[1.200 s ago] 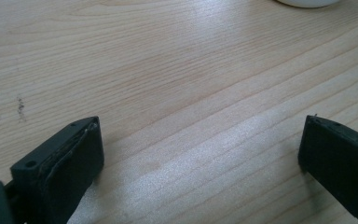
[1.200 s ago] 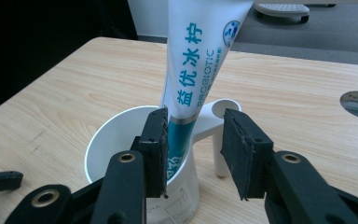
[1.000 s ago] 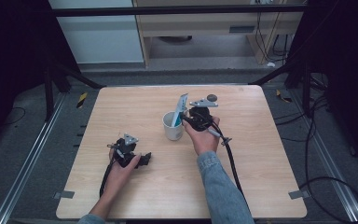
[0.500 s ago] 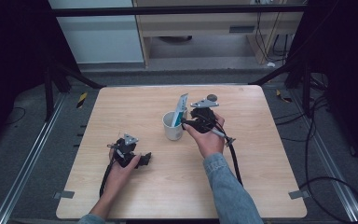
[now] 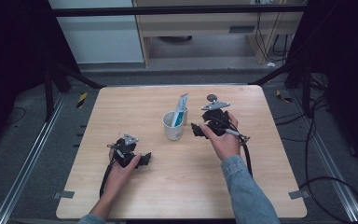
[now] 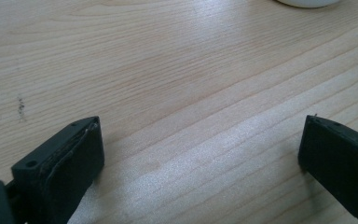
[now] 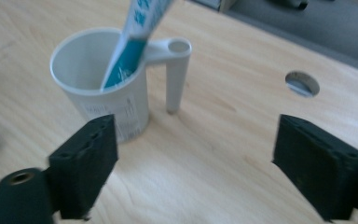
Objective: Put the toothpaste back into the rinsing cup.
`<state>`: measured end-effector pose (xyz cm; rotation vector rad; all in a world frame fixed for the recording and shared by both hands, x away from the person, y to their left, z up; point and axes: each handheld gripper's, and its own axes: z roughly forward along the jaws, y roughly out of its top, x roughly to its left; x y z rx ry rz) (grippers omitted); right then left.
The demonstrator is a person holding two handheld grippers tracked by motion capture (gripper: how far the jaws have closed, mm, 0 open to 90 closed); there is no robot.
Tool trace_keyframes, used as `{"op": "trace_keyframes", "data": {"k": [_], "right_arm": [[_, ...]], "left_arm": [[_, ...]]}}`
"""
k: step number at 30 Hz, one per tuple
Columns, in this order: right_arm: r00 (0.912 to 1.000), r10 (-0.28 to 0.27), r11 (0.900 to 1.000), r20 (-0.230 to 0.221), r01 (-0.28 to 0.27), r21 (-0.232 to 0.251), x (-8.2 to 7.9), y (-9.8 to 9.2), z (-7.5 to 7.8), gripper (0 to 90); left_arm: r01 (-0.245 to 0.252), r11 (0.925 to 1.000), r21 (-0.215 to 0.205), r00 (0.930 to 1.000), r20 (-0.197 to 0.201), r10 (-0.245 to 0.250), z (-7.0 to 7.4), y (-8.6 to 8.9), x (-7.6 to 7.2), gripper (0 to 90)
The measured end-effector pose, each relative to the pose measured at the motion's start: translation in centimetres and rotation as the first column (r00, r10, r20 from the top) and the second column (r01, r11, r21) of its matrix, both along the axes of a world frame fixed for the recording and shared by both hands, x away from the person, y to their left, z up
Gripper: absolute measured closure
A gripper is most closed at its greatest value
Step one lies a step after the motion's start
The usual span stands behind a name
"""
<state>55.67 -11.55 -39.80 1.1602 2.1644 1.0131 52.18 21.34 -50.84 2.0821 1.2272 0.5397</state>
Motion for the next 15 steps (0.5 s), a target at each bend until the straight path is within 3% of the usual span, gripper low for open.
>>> {"op": "trace_keyframes", "data": {"k": [3, 15], "right_arm": [[0.9993, 0.005, 0.999, -0.037, -0.007, -0.045, -0.1, -1.2, -0.4, 13.8], [0.9981, -0.036, 0.995, -0.050, 0.031, -0.093, -0.6, -4.9, -2.4, 10.1]], "left_arm": [[0.000, 1.0000, -0.001, 1.0000, 0.000, 0.000, 0.0, 0.0, 0.0, 0.0], [0.000, 1.0000, -0.002, 1.0000, 0.000, 0.000, 0.0, 0.0, 0.0, 0.0]]}}
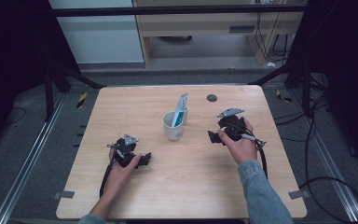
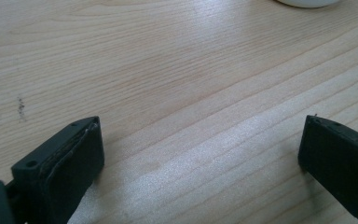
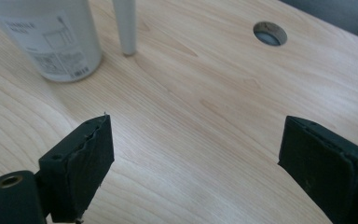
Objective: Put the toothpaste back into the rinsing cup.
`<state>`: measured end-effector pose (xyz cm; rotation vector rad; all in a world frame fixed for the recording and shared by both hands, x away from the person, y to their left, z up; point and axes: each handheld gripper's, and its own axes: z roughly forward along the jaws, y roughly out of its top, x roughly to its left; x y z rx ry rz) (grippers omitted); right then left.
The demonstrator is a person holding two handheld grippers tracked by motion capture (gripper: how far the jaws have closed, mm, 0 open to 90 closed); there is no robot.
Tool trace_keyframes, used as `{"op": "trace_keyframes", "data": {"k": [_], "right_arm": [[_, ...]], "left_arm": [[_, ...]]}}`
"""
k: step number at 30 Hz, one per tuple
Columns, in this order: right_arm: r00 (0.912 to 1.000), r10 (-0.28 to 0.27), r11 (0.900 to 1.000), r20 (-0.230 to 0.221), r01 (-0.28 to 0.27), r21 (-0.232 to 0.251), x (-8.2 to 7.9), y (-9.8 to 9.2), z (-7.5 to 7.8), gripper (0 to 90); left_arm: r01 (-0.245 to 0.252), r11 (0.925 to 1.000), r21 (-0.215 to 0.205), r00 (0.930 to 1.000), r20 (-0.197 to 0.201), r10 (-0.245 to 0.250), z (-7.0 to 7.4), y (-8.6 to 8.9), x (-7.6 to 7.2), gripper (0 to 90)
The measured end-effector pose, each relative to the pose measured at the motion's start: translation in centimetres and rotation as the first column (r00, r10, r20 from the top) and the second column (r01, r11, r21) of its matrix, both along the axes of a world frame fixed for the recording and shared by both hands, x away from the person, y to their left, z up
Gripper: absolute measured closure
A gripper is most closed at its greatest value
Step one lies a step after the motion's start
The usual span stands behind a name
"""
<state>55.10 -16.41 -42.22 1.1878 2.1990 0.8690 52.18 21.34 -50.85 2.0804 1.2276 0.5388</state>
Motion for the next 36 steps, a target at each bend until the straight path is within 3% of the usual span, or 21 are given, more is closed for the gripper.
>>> {"op": "trace_keyframes", "data": {"k": [4, 15, 19, 36], "right_arm": [[0.9999, -0.010, 1.000, -0.013, 0.010, 0.015, 0.0, -0.8, -1.0, 10.9], [0.9983, -0.026, 0.999, -0.052, 0.025, -0.020, 0.2, -2.0, -4.4, 11.4], [0.9974, -0.033, 0.999, -0.064, 0.033, -0.009, 0.2, -2.2, -5.4, 11.4], [0.9956, -0.047, 0.998, -0.082, 0.050, 0.043, 1.1, -2.2, -7.4, 11.4]], "left_arm": [[0.000, 1.0000, 0.002, 1.0000, 0.000, 0.000, 0.0, 0.0, 0.0, 0.0], [0.001, 1.0000, 0.002, 1.0000, 0.000, -0.001, 0.0, 0.0, 0.0, 0.0], [0.001, 1.0000, 0.002, 1.0000, 0.000, -0.001, 0.0, 0.0, 0.0, 0.0], [0.001, 1.0000, 0.002, 1.0000, 0.000, -0.001, 0.0, 0.0, 0.0, 0.0]]}}
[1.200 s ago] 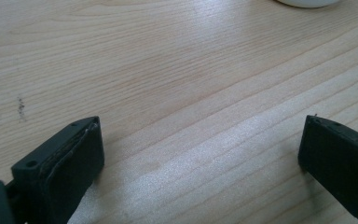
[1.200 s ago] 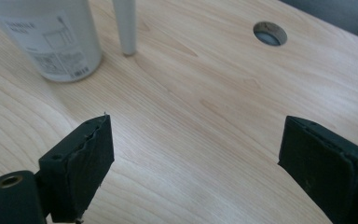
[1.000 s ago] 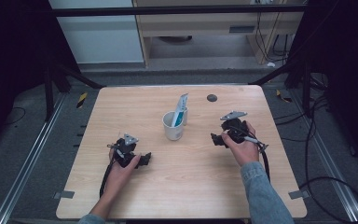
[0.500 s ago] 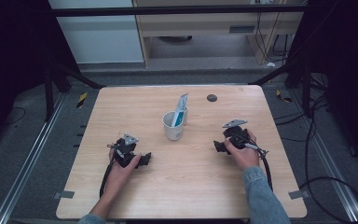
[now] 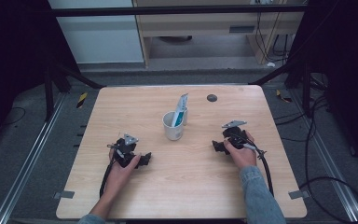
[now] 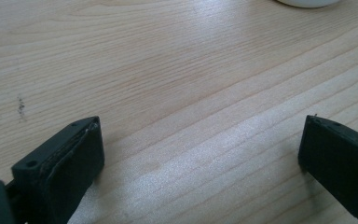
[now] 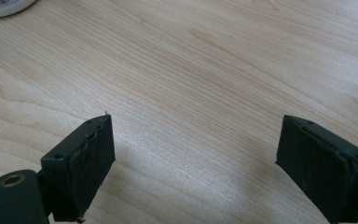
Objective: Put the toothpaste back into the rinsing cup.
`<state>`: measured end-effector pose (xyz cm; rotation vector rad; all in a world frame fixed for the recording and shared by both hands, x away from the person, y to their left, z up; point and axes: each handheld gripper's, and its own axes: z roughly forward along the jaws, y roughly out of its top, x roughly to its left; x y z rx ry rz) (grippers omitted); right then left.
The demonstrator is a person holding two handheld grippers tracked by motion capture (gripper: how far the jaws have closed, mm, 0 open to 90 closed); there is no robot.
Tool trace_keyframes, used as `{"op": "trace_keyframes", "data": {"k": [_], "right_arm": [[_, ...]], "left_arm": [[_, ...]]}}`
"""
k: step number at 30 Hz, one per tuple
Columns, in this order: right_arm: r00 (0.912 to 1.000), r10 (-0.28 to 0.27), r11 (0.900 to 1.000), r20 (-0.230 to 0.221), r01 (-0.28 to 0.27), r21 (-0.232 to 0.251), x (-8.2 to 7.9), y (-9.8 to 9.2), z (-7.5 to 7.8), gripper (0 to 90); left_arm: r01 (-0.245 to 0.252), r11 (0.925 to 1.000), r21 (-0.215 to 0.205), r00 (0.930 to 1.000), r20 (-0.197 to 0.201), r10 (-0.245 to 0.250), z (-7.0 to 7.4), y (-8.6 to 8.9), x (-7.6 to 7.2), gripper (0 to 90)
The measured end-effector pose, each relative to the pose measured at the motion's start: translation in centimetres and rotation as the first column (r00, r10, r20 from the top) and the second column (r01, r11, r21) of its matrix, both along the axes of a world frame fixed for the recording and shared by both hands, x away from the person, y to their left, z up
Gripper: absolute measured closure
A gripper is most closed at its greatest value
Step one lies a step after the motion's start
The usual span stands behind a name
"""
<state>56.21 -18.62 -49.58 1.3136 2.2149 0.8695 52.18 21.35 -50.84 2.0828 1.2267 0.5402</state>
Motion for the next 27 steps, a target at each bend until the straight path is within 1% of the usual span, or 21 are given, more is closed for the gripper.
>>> {"op": "trace_keyframes", "data": {"k": [5, 10, 11, 13, 19, 23, 26, 27], "right_arm": [[0.9999, -0.013, 1.000, 0.002, 0.013, 0.019, 0.2, -0.1, -0.3, 11.4], [0.9998, -0.022, 0.999, 0.000, 0.022, 0.032, 0.5, 0.0, -1.0, 10.5], [0.9997, -0.026, 0.999, 0.000, 0.026, 0.044, 0.6, 0.0, -1.1, 10.0], [0.9995, -0.028, 0.999, 0.011, 0.028, 0.043, 0.7, 0.1, -1.1, 10.1], [0.9987, -0.038, 0.997, 0.033, 0.036, 0.062, 0.7, 0.2, -1.4, 8.2], [0.9987, -0.042, 0.998, 0.030, 0.040, 0.056, 0.8, 0.2, -1.5, 5.5], [0.9971, -0.074, 0.996, 0.018, 0.073, 0.051, 0.9, 0.2, -1.5, 1.1], [0.9959, -0.089, 0.995, 0.015, 0.088, 0.051, 1.0, 0.3, -1.5, 0.9]], "left_arm": [[0.000, 1.0000, 0.000, 1.0000, 0.000, 0.000, 0.0, 0.0, 0.0, 0.0], [0.000, 1.0000, 0.000, 1.0000, 0.000, 0.000, 0.0, 0.0, 0.0, 0.0], [0.000, 1.0000, 0.000, 1.0000, 0.000, 0.000, 0.0, 0.0, 0.0, 0.0], [0.000, 1.0000, 0.000, 1.0000, 0.000, 0.000, 0.0, 0.0, 0.0, 0.0], [0.000, 1.0000, 0.000, 1.0000, 0.000, 0.000, 0.0, 0.0, 0.0, 0.0], [0.000, 1.0000, 0.000, 1.0000, 0.000, 0.000, 0.0, 0.0, 0.0, 0.0], [0.000, 1.0000, 0.000, 1.0000, 0.000, 0.000, 0.0, 0.0, 0.0, 0.0], [0.001, 1.0000, 0.001, 1.0000, -0.001, -0.001, 0.0, 0.0, 0.0, 0.0]]}}
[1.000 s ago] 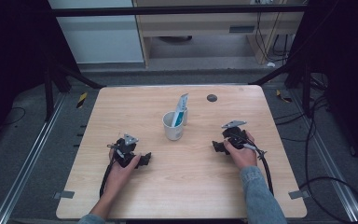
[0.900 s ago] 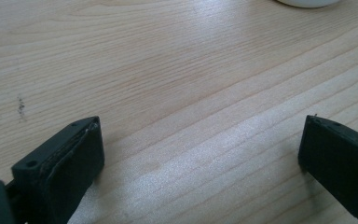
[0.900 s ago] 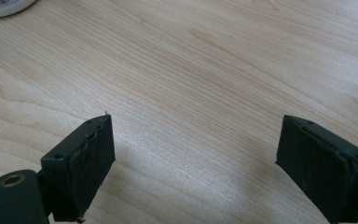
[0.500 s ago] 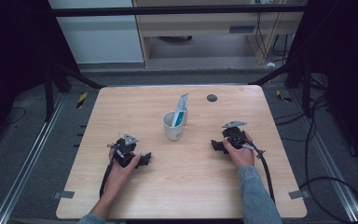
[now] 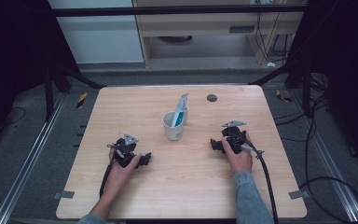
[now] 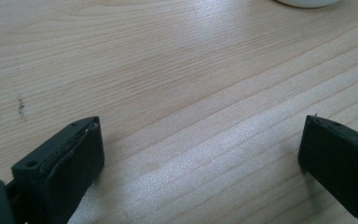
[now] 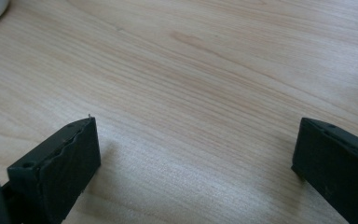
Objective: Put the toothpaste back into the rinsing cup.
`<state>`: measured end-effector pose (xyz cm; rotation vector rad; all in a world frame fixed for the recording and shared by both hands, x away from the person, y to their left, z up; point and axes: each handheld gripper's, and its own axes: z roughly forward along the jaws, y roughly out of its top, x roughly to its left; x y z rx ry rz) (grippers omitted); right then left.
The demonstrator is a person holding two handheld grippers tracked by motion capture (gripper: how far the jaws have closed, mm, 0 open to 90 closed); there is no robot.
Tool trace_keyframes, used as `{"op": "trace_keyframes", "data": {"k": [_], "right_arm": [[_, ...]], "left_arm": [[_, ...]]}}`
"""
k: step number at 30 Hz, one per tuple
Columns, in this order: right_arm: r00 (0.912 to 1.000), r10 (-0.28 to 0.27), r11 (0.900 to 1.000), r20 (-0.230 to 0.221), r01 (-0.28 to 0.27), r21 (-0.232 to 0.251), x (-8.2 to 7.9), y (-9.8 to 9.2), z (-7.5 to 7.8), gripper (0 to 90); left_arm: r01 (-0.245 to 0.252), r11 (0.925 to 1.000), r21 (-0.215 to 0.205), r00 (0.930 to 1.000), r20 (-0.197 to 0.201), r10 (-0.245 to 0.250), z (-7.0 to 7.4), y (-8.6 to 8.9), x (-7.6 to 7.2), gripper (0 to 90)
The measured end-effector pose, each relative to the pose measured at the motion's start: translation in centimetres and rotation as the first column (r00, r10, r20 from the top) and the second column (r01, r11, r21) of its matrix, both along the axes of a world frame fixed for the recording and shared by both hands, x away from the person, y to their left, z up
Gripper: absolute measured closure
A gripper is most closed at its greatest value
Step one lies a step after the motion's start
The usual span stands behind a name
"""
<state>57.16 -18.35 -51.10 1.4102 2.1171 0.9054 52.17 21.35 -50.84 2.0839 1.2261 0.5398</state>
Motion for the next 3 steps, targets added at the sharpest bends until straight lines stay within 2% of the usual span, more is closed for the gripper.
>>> {"op": "trace_keyframes", "data": {"k": [3], "right_arm": [[0.9981, -0.061, 0.998, 0.003, 0.061, -0.001, -0.04, 0.20, -0.02, 0.4]], "left_arm": [[0.000, 1.0000, 0.000, 1.0000, 0.000, 0.000, 0.00, 0.00, -0.01, 0.0]]}}
